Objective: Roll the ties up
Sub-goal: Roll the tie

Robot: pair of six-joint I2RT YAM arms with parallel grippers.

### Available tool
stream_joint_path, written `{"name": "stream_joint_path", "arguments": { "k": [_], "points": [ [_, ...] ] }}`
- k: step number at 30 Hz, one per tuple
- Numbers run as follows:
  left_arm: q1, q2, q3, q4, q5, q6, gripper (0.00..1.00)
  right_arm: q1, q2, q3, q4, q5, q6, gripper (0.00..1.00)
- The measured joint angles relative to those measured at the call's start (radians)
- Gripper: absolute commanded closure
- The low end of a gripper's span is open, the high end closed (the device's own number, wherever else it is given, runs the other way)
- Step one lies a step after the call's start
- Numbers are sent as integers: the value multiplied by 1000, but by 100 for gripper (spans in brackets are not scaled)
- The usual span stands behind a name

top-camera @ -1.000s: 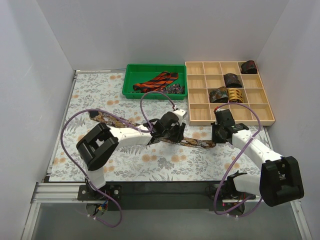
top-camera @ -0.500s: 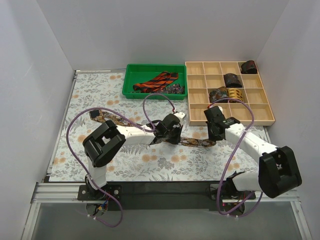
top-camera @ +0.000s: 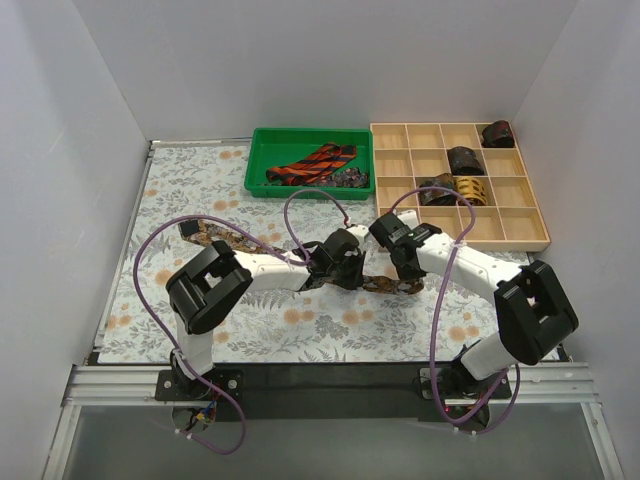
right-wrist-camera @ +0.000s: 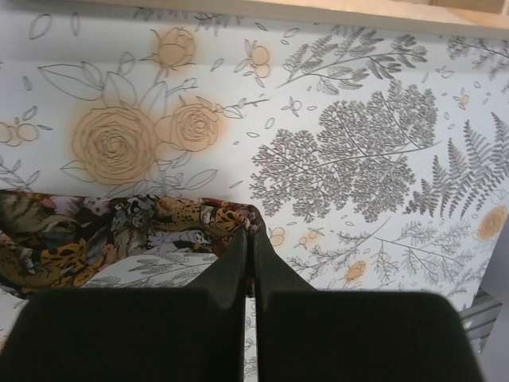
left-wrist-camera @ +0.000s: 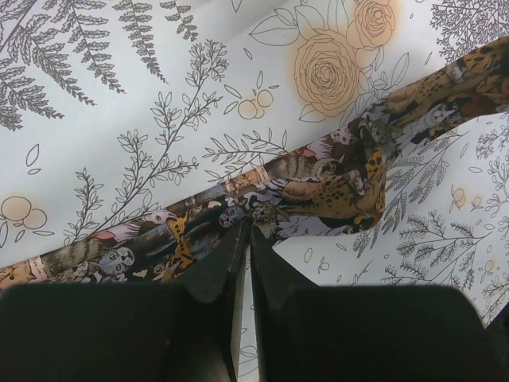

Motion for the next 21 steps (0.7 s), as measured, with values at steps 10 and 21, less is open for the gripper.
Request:
{"name": "stream_joint_path", "arguments": {
  "k": [10,21],
  "points": [
    [0,-19,-27,15,-21,-3,91,-10,4,-4,-73,148,54,99],
    [0,-89,-72,25,-38,-30,71,6,66,14,-85,200,68,99]
  ]
}}
